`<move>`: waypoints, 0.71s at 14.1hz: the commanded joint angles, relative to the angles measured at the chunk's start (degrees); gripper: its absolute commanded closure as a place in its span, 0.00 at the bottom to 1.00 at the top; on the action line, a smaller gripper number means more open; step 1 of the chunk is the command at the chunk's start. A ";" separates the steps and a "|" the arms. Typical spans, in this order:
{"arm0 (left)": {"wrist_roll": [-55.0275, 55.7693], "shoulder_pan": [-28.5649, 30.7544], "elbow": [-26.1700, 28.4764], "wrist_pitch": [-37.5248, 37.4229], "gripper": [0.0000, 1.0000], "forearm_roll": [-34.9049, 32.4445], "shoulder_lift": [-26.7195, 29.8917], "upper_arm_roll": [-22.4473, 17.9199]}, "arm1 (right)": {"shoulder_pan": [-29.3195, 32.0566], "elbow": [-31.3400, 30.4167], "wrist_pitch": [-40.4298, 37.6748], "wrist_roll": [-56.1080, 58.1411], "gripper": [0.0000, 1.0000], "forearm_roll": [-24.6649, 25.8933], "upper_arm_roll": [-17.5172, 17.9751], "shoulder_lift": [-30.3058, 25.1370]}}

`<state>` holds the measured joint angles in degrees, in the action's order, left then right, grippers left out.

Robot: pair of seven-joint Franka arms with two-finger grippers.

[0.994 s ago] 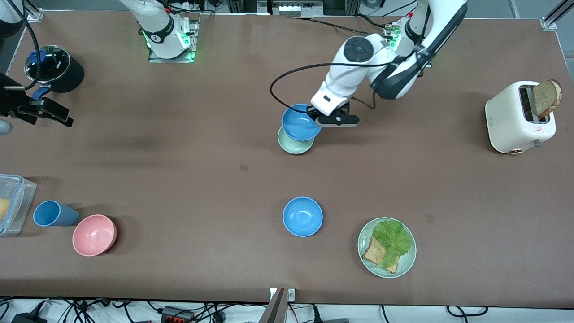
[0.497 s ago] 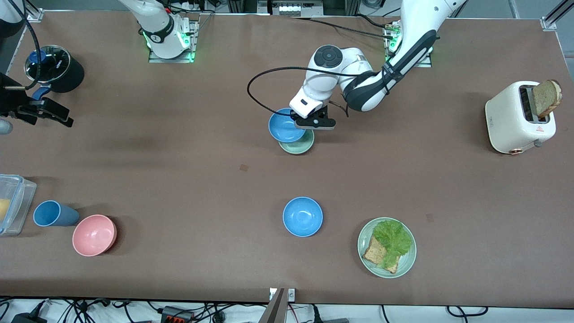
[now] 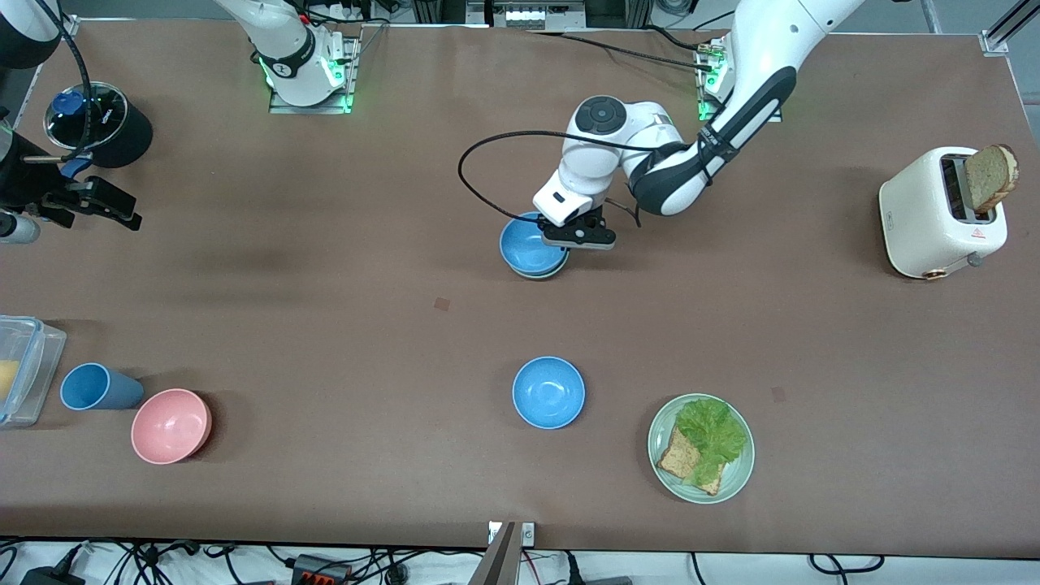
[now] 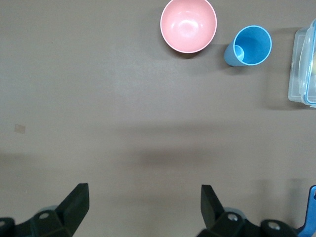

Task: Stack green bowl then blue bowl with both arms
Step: 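Lower the blue bowl into the green bowl with the left gripper, then open the left gripper to release the blue bowl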

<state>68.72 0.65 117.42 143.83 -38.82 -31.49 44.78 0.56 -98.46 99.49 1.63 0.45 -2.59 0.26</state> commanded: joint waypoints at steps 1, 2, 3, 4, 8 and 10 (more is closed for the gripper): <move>-1.23 2.86 -1.05 -1.00 0.62 -1.79 0.46 1.88 | -0.20 -0.85 0.18 0.66 0.00 0.87 -0.05 -1.05; -1.22 4.35 -1.05 -2.23 0.59 -1.26 1.34 3.89 | -0.12 -0.85 0.00 0.57 0.00 0.70 -0.22 -1.05; -1.31 7.23 -1.14 -3.37 0.57 -1.17 1.35 6.35 | -0.03 -0.85 -0.09 0.66 0.00 0.70 -0.22 -1.05; -1.31 10.83 -1.22 -3.82 0.61 -0.74 1.17 9.33 | -0.03 -0.77 -0.17 0.66 0.00 0.70 -0.31 -1.14; -1.31 18.07 -6.39 -14.24 0.52 3.82 0.99 18.39 | 0.06 -0.50 0.27 0.57 0.00 0.44 -0.40 -1.05; -1.40 18.16 -11.40 -21.45 0.51 4.98 0.99 19.64 | 0.06 -0.41 0.00 -0.04 0.00 0.35 -0.49 -1.05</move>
<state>68.02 18.61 110.55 129.11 -35.65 -31.07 62.63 0.58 -98.43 99.54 1.63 0.45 -2.96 0.26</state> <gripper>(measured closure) 0.520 0.000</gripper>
